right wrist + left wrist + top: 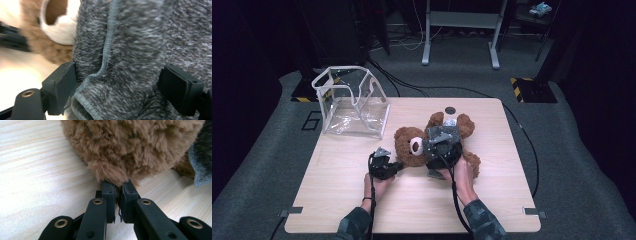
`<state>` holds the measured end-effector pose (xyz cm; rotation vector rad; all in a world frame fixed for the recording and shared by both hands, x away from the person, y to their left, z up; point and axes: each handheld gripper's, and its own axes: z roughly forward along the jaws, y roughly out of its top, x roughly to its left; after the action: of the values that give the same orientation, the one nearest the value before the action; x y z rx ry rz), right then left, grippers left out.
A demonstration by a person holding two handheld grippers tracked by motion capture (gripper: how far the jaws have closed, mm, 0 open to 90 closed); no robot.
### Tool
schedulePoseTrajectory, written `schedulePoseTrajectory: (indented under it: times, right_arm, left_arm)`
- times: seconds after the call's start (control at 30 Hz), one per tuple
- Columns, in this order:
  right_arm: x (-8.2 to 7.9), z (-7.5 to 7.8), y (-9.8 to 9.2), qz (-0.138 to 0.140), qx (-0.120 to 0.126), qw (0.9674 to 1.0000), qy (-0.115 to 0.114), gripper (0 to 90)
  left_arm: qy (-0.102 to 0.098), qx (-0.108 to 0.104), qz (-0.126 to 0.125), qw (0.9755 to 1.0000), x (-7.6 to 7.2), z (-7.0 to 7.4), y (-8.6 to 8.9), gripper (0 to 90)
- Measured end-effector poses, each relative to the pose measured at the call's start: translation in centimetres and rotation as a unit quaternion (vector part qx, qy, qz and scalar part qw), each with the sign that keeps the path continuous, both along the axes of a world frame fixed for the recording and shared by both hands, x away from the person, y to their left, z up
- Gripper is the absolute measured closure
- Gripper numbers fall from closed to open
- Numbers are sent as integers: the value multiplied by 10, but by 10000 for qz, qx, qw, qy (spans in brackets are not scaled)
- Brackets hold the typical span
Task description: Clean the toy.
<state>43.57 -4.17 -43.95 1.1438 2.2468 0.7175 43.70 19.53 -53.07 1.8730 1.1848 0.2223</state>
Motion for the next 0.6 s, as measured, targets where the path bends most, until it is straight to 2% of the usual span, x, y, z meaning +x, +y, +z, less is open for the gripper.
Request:
schedulePoseTrajectory:
  times: [0.03,0.07,0.1,0.13,0.2,0.3,0.37,0.4,0.47,0.53,0.57,0.6]
  right_arm:
    - [1,-3,2,-25,-88,9999,-64,206]
    - [2,-5,3,-111,-126,9997,-170,315]
    - [2,-5,2,-96,-317,9991,-281,415]
    - [3,-4,-3,-131,-309,9987,-392,553]
    - [4,0,-16,-174,-25,9995,-247,726]
    - [7,6,-36,-275,208,9993,-132,785]
    - [9,13,-51,-464,300,9983,-190,790]
    - [12,19,-60,-530,504,9971,-217,790]
    - [17,27,-66,-442,771,9956,-285,789]
    - [25,32,-64,-291,993,9945,-145,788]
    - [29,31,-60,-254,956,9951,-83,788]
    - [33,28,-56,-290,730,9969,-79,790]
  left_arm:
    - [12,-2,-4,10000,0,0,0,835]
    - [3,-1,-4,10000,0,0,0,835]
    - [17,-14,-4,10000,0,0,0,835]
    - [17,-14,-4,10000,0,0,0,835]
    - [15,-16,-5,10000,0,0,0,835]
    - [20,5,-44,10000,0,0,0,835]
    - [25,9,-43,10000,0,0,0,835]
    - [21,20,-50,10000,0,0,0,836]
    - [-1,26,-51,10000,0,0,-1,836]
    - [2,22,-48,10000,0,0,-1,836]
    - [10,24,-47,10000,0,0,0,836]
    - [17,23,-34,10000,0,0,0,836]
